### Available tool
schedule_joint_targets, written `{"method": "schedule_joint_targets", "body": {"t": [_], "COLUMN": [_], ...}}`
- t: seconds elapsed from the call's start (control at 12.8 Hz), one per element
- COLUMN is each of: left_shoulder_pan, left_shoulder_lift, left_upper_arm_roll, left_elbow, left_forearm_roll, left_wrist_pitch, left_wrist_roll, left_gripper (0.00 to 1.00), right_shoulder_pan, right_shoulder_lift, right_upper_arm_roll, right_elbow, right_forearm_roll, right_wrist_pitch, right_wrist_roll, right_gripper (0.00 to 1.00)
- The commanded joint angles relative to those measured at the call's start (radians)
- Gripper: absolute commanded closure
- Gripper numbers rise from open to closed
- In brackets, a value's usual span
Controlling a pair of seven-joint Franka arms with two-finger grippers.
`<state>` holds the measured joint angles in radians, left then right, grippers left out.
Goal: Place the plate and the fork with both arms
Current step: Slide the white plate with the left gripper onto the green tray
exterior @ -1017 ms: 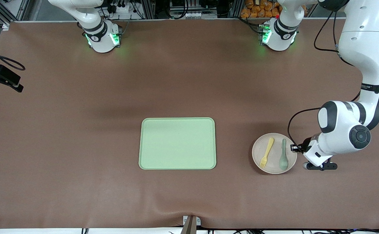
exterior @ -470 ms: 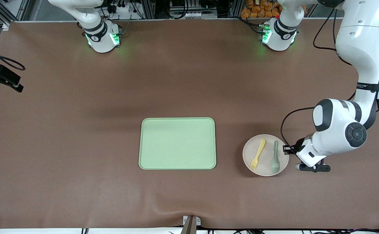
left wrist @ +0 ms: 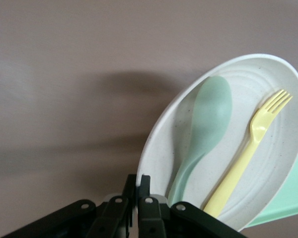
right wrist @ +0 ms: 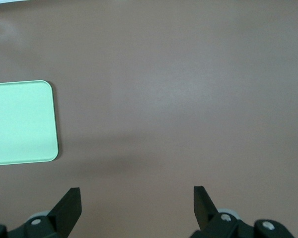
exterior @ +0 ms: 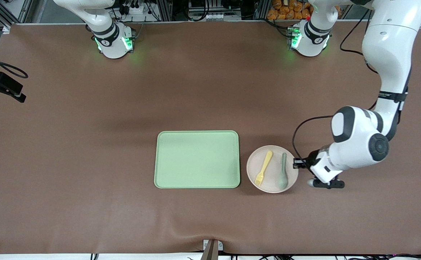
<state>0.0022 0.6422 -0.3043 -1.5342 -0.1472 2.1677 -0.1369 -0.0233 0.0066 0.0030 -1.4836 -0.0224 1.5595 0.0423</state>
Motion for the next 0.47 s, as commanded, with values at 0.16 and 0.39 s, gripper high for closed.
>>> {"method": "schedule_joint_targets", "body": {"t": [0.16,0.39], "left_shoulder_pan": [-0.105,-0.155], "left_shoulder_lift": [0.045,0.056], "left_upper_arm_roll": [-0.001,-0.001], "left_elbow": [0.025,0.031], "left_forearm_roll": [-0.018,-0.058], "left_wrist_pitch": [0.003,0.006], "left_wrist_roll": [-0.157,-0.265], "left_gripper": [1.00,1.00], "right_shoulder_pan": [-0.021,-0.021], "right_shoulder_lift": [0.001,0.001], "right_upper_arm_roll": [0.014,0.014], "right_elbow": [0.008,0.008], "right_forearm_roll": [0.007,0.007], "right_wrist_pitch": [-0.007,-0.007], "right_wrist_roll": [-0.012,-0.012], "right_gripper": [0.00,0.00]}}
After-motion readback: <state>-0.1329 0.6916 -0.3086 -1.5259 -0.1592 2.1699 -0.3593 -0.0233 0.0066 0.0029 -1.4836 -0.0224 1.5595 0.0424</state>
